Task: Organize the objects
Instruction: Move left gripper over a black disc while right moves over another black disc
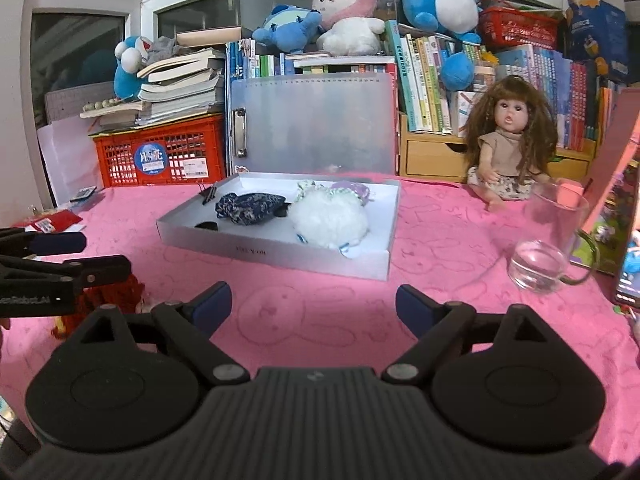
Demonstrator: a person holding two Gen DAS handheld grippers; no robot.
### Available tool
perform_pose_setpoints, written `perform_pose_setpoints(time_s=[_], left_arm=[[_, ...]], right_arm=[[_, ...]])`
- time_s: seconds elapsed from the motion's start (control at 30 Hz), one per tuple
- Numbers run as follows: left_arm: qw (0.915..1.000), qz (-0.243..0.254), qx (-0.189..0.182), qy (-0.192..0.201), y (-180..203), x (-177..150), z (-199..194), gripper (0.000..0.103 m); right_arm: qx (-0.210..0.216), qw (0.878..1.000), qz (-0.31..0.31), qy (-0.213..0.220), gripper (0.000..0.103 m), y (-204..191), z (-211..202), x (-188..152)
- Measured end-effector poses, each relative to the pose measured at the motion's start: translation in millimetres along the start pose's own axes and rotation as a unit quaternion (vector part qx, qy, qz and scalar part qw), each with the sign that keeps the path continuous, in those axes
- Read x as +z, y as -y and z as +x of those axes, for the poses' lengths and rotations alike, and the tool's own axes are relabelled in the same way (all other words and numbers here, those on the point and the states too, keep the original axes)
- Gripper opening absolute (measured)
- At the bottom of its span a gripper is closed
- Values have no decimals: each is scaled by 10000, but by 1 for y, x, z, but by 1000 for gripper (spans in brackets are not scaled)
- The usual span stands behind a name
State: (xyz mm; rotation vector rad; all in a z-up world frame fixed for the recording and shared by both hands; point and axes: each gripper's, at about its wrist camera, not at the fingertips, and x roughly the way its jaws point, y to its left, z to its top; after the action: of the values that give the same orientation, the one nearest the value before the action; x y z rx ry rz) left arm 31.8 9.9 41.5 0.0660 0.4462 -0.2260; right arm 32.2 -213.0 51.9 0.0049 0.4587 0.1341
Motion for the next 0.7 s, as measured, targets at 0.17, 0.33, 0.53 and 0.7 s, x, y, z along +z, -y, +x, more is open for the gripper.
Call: perform_pose_setpoints(time_s=[0.17, 0.33, 0.53, 0.7], left_arm=[[10000, 31, 71, -17, 3, -20, -13, 77], [9998, 36, 184, -33, 2, -34, -22, 77], [9995, 59, 310, -85, 0, -46, -29, 77], [9994, -20, 334, -130, -2, -54, -33, 75]], right_arm=[[-176, 9998, -113, 12, 94, -3, -10, -19], [-352, 9993, -121, 0, 94, 0, -18, -36], [-626, 9980, -116, -26, 94, 5, -22, -48], [-700, 9974, 143, -66, 94, 14, -25, -54]])
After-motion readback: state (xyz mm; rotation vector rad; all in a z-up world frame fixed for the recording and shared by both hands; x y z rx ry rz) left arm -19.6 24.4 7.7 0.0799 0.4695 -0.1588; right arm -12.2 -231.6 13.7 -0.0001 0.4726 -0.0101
